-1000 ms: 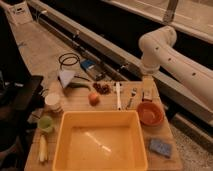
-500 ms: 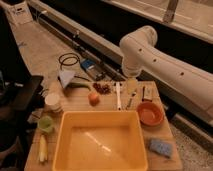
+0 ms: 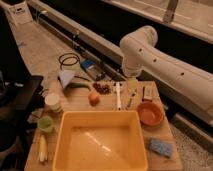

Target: Stack cups on top of each other

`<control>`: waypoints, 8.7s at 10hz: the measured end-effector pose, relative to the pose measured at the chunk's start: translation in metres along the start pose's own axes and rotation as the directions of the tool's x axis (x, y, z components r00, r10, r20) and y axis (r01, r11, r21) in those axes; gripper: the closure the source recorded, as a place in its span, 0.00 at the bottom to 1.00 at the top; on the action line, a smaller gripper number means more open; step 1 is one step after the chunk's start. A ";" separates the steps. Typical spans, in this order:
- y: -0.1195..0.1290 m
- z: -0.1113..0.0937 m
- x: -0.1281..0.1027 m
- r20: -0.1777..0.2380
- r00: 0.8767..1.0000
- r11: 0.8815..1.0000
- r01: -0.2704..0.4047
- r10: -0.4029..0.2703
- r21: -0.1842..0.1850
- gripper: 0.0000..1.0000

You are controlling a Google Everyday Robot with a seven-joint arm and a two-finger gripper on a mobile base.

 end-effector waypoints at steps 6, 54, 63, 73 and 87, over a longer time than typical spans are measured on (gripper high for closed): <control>-0.021 0.002 -0.034 0.012 0.990 0.991 0.137 -0.137 0.011 0.20; 0.079 0.115 -0.456 0.524 0.502 0.633 0.768 -0.688 0.096 0.20; 0.079 0.133 -0.467 0.506 0.518 0.656 0.743 -0.690 0.133 0.20; 0.070 0.145 -0.498 0.524 0.469 0.626 0.761 -0.711 0.167 0.20; 0.097 0.185 -0.491 0.597 0.484 0.647 0.758 -0.640 0.079 0.39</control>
